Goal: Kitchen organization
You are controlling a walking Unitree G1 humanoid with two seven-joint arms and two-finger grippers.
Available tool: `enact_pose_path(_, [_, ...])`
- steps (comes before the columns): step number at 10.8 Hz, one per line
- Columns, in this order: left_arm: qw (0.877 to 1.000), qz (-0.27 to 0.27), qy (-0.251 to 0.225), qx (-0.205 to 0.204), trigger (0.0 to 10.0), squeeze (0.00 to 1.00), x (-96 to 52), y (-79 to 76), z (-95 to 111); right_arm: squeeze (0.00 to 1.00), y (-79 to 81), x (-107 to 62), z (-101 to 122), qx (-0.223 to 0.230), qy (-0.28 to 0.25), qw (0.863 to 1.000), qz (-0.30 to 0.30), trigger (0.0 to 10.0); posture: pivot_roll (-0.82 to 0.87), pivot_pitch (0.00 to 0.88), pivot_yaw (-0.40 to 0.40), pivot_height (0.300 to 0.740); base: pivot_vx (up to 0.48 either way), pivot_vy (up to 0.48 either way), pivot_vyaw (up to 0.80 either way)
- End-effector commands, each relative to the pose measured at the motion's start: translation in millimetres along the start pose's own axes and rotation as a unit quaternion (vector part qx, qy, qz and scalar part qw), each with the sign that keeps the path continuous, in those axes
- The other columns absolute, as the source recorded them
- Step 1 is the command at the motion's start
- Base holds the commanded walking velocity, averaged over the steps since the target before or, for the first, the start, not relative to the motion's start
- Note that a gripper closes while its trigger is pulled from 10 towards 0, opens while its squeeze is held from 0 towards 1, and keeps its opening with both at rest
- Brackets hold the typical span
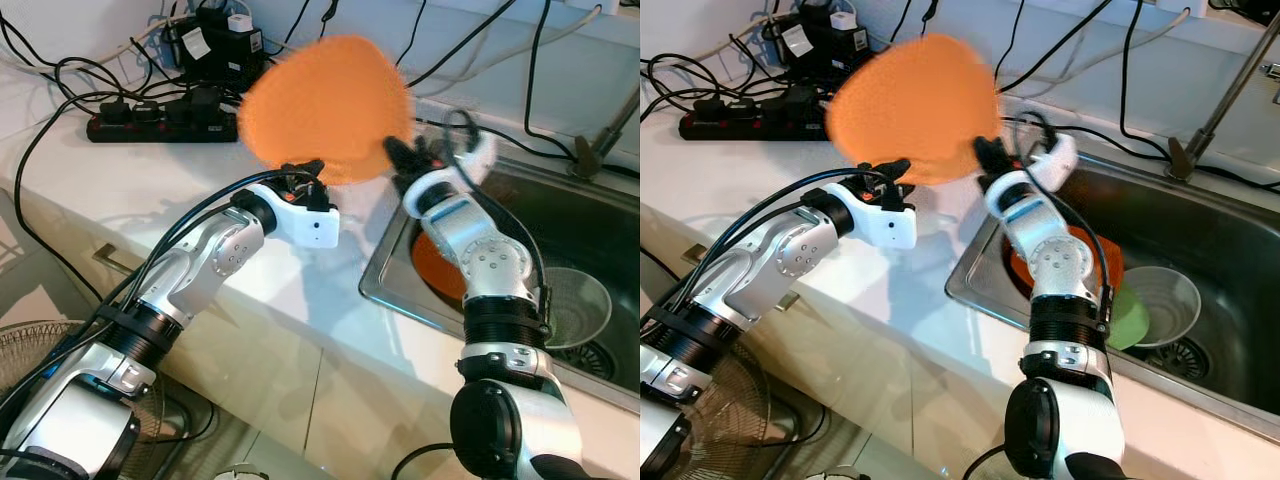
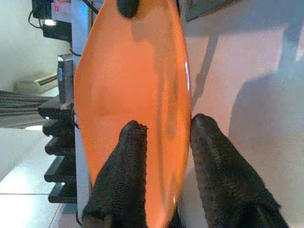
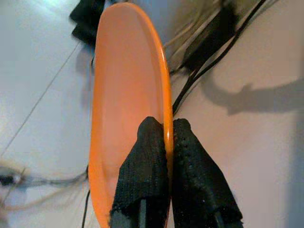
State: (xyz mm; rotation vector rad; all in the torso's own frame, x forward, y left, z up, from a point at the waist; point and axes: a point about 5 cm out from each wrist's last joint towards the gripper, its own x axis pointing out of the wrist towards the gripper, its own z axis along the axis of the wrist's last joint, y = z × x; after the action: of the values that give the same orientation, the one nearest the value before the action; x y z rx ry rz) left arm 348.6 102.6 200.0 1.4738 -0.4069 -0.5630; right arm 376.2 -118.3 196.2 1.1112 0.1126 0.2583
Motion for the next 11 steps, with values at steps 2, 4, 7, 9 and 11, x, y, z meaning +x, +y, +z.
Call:
enact_pose_path(2, [0.999, 0.037, -0.014, 0.003, 10.0, 0.00, 1.4, 18.4, 5, 0.00, -3.5, -1.4, 22, 0.020, -0.063, 0.998, -0.018, 0.0, 0.16, 0.000, -0.063, 0.740, 0.000, 0.000, 0.00])
enact_pose_path(4, [0.999, 0.036, -0.015, 0.001, 10.0, 0.00, 1.1, 17.0, 7, 0.00, -6.9, -3.1, 31, 0.029, -0.096, 0.995, -0.030, 0.0, 0.16, 0.000, -0.063, 0.740, 0.000, 0.000, 0.00])
enact_pose_path(7, [0.999, 0.040, -0.018, -0.013, 10.0, 0.00, 0.7, 15.8, 9, 0.00, -13.0, -11.0, 52, -0.001, -0.172, 0.983, -0.056, 0.0, 0.15, 0.000, -0.062, 0.740, 0.000, 0.000, 0.00])
enact_pose_path(9, [0.999, 0.040, -0.016, -0.020, 10.0, 0.00, -0.6, 14.2, 8, 0.00, -26.7, -25.3, 71, -0.001, -0.239, 0.967, -0.087, 0.0, 0.15, 0.000, -0.062, 0.740, 0.000, 0.000, 0.00])
enact_pose_path(11, [0.999, 0.039, -0.014, -0.028, 10.0, 0.00, -1.1, 12.4, 7, 0.00, -44.9, -45.6, 88, -0.035, -0.305, 0.941, -0.138, 0.0, 0.15, 0.000, -0.063, 0.740, 0.000, 0.000, 0.00])
